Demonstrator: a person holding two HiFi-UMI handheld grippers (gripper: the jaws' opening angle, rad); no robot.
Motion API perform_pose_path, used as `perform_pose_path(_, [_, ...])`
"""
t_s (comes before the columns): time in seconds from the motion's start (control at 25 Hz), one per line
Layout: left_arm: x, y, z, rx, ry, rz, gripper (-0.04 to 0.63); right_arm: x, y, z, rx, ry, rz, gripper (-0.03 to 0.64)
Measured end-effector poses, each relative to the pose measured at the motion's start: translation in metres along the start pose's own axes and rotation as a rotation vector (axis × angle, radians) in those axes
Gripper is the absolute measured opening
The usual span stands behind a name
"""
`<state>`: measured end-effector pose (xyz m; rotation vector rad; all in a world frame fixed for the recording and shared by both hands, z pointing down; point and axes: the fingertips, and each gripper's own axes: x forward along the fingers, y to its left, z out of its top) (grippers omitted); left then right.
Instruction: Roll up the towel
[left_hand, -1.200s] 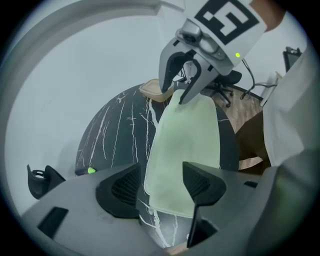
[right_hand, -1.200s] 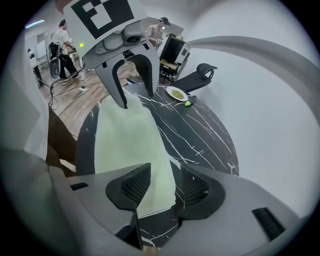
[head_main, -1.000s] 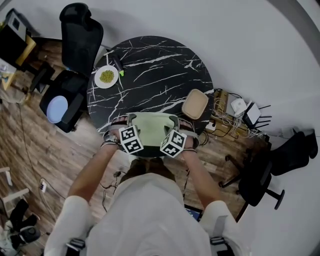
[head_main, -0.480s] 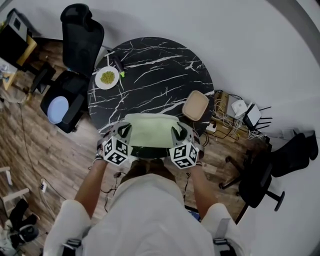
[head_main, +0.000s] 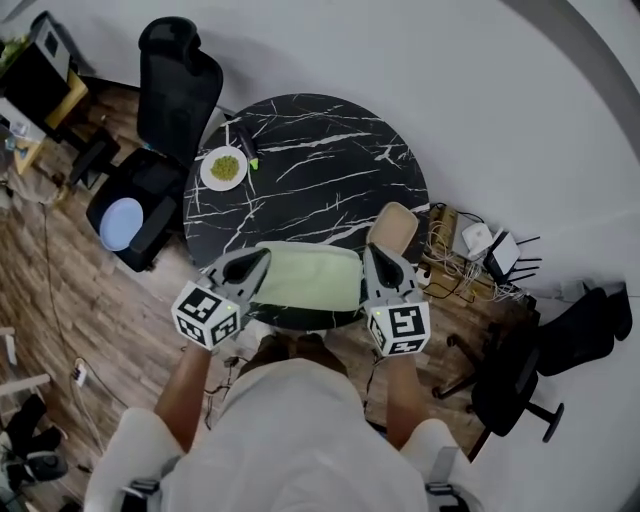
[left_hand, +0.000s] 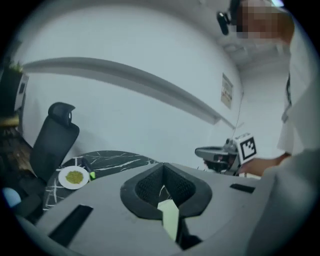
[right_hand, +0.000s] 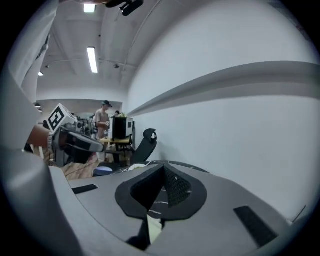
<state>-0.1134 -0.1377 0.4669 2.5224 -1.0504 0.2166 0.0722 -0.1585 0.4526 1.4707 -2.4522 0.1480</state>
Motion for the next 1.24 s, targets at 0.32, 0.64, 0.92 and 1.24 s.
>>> perform_pose_path(0.32, [-0.014, -0.027, 0.043, 0.202, -0.092, 0.030, 0.003, -0.019, 0.006, 0.053, 0.024, -0.148, 0.033, -0.008])
perform_pose_path(0.64, [-0.026, -0.030, 0.069, 0.245, -0.149, 0.061, 0.003, -0.026, 0.018, 0.087, -0.002, -0.209, 0.050, -0.008])
perform_pose_path(0.92, [-0.029, -0.031, 0.069, 0.187, -0.170, 0.045, 0.003, -0.029, 0.021, 0.089, 0.028, -0.219, 0.068, -0.008])
perform_pose_path(1.24, [-0.027, -0.034, 0.057, 0.123, -0.174, 0.022, 0.003, -0.030, 0.032, 0.078, 0.018, -0.211, 0.093, -0.008])
